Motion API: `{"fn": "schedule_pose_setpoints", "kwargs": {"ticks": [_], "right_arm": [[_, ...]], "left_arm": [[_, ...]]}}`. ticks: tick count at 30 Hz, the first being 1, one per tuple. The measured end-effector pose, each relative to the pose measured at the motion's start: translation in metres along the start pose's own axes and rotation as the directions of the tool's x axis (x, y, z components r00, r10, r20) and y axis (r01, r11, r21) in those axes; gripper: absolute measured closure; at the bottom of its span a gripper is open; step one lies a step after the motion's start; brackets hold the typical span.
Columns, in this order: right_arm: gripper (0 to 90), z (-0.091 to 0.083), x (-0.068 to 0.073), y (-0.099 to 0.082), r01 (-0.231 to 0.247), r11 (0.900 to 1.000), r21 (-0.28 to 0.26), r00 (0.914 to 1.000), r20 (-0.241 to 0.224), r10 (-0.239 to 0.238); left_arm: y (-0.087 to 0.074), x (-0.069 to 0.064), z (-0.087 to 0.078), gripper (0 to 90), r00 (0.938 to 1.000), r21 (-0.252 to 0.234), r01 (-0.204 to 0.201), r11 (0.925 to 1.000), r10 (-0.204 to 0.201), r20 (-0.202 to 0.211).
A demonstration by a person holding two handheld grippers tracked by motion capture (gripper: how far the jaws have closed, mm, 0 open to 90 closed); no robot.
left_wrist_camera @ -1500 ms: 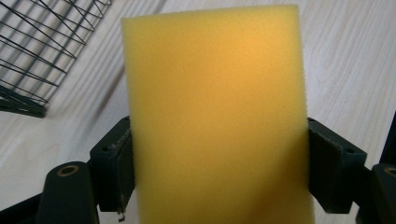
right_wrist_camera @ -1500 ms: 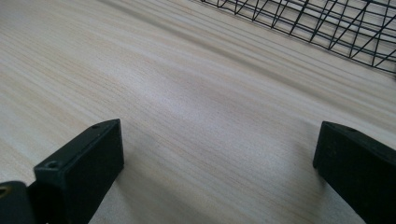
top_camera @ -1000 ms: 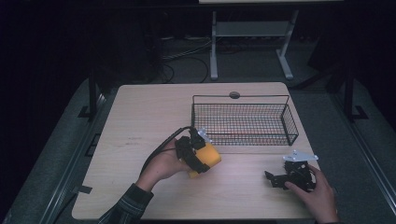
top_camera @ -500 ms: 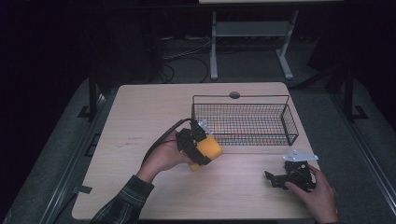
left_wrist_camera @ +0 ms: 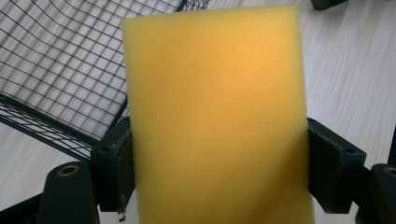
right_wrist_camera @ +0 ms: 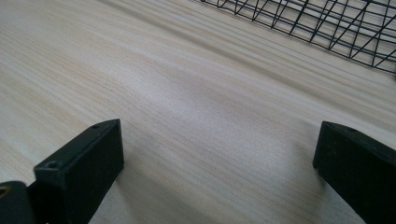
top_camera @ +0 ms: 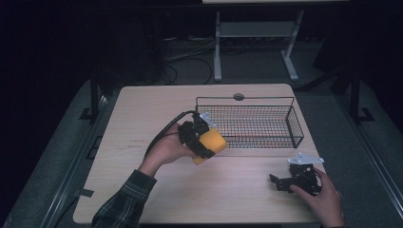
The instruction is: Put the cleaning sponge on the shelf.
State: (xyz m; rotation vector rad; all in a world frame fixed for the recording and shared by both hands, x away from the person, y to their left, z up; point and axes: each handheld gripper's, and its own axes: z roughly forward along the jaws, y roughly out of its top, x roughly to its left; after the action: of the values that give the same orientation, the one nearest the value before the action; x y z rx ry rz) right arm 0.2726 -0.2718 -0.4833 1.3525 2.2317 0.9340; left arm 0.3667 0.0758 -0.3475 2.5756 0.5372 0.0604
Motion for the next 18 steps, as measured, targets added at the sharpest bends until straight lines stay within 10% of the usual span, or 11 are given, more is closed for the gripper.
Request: {"fn": "schedule_pose_setpoints", "kwargs": {"ticks": [18], "right_arm": [[1.2,0.0,0.0,0.0,0.0,1.0,0.0,1.0,0.0,0.0]], "left_arm": [[0.018,0.019,-0.004,22.5,0.9992,0.007,-0.028,0.9996,0.028,-0.029]]}}
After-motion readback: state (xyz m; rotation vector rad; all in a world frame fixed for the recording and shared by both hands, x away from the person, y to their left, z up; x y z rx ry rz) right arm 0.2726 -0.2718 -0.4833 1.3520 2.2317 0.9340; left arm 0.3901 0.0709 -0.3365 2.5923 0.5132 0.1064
